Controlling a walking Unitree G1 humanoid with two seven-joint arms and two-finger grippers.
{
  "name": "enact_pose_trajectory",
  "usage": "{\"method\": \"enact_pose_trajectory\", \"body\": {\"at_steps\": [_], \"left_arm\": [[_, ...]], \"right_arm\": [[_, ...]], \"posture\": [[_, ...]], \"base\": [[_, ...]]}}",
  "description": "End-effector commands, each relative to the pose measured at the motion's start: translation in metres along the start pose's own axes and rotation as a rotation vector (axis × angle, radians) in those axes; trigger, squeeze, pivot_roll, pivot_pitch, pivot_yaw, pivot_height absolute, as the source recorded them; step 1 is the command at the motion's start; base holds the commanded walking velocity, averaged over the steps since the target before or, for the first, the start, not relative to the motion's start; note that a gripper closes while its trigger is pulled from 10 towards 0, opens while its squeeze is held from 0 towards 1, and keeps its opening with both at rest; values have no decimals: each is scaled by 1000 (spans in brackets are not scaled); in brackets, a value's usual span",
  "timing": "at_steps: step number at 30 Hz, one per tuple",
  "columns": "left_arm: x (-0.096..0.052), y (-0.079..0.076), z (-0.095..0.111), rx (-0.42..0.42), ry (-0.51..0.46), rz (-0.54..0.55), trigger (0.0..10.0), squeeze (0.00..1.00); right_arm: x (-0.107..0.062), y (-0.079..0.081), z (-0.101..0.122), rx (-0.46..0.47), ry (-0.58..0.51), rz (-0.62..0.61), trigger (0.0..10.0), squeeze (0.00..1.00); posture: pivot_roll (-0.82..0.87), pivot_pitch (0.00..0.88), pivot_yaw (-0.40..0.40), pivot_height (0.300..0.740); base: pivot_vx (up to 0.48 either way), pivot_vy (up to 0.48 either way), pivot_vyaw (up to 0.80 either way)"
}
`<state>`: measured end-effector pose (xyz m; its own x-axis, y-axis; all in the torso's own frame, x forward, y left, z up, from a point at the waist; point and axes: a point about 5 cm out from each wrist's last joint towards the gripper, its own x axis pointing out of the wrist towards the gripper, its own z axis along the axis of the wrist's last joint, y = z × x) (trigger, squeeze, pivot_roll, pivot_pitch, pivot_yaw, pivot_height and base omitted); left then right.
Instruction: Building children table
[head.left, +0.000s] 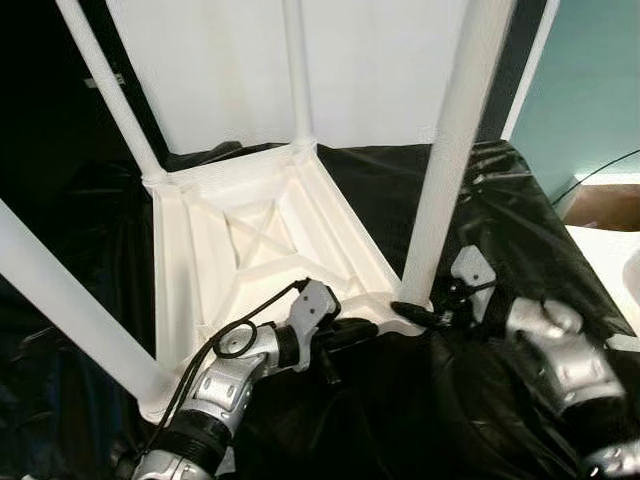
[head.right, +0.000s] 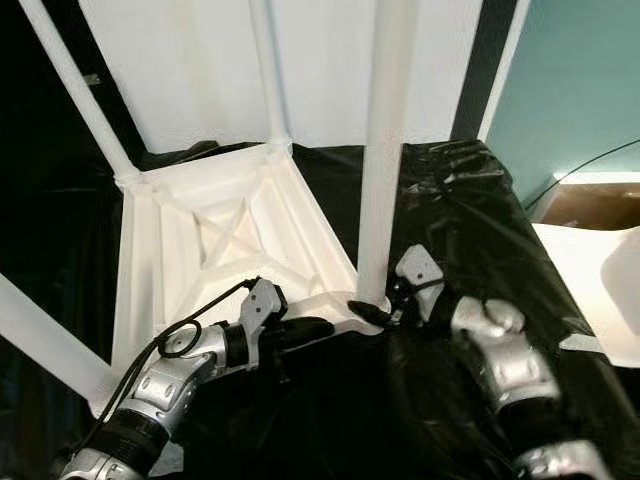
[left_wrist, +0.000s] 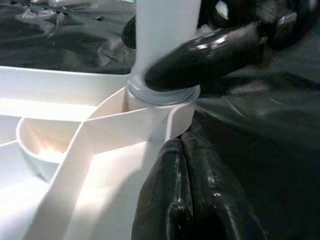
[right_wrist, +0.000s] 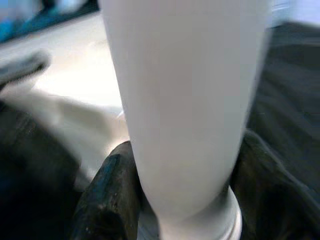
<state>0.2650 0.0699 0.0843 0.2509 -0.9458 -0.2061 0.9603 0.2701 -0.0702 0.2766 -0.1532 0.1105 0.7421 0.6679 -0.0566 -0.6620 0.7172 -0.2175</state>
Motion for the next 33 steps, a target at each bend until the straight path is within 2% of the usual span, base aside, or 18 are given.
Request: {"method": "enact_pose_trajectory", "body": {"at_steps": [1,2,5,8,12,14,15,16,17,20,21,22,23,24,25,28,30,33], "left_arm": [[3,-15,-34,-136,113,-41,10000,0],[3,-16,-34,-143,110,-40,10000,0],[2,-16,-34,-153,109,-34,10000,0],[1,-16,-34,-157,108,-30,10000,0],[1,-16,-32,-219,90,-33,10000,0],[1,-10,-24,-243,17,-7,10000,8],[1,-10,-24,-243,17,-7,10000,8],[1,0,-7,-236,-127,62,10000,1000],[1,0,-7,-236,-127,62,10000,1000],[0,5,11,-238,-267,111,10000,1000],[0,5,11,-238,-267,111,10000,1000],[-2,2,25,-263,-385,78,10000,506],[-2,2,25,-263,-385,78,10000,506],[-12,-9,53,-339,-602,-34,10000,271],[-17,-15,61,-352,-660,-74,10000,200],[-19,-17,64,-357,-682,-90,10000,200],[-25,-22,67,-363,-728,-103,10000,141],[-27,-25,64,-365,-721,-93,10000,133]], "right_arm": [[7,15,-2,-4,-4,5,0,0],[5,23,-2,36,-48,-50,0,0],[3,24,-4,88,-81,-136,0,0],[4,22,-4,95,-84,-151,0,0],[8,23,-2,98,-90,-144,0,0],[12,24,-1,104,-82,-146,0,0],[12,24,-1,104,-82,-146,0,0],[14,26,-1,102,-61,-156,10000,0],[14,26,-1,102,-61,-156,10000,0],[13,26,-3,96,-45,-155,10000,0],[13,26,-3,96,-45,-155,10000,0],[13,26,-4,93,-39,-150,10000,0],[13,26,-4,93,-39,-150,10000,0],[12,27,-5,90,-30,-146,10000,0],[12,28,-6,92,-24,-144,10000,0],[12,28,-6,93,-21,-144,10000,0],[11,29,-8,95,-3,-134,10000,0],[10,30,-9,94,10,-125,10000,0]], "posture": [[19,0,27,740],[20,0,29,740],[29,0,30,740],[29,0,30,740],[29,0,31,740],[34,0,28,740],[34,0,28,740],[34,0,27,740],[34,0,27,740],[33,0,26,740],[33,0,26,740],[29,0,27,740],[29,0,27,740],[26,0,29,740],[25,0,30,740],[25,0,30,740],[18,0,35,740],[18,0,37,740]], "base": [[0,0,0],[0,0,0],[0,0,0],[0,0,0],[0,0,0],[0,0,0],[0,0,0],[0,0,0],[0,0,0],[0,0,0],[0,0,0],[0,0,0],[0,0,0],[0,0,0],[0,0,0],[0,0,0],[0,0,0],[0,0,0]]}}
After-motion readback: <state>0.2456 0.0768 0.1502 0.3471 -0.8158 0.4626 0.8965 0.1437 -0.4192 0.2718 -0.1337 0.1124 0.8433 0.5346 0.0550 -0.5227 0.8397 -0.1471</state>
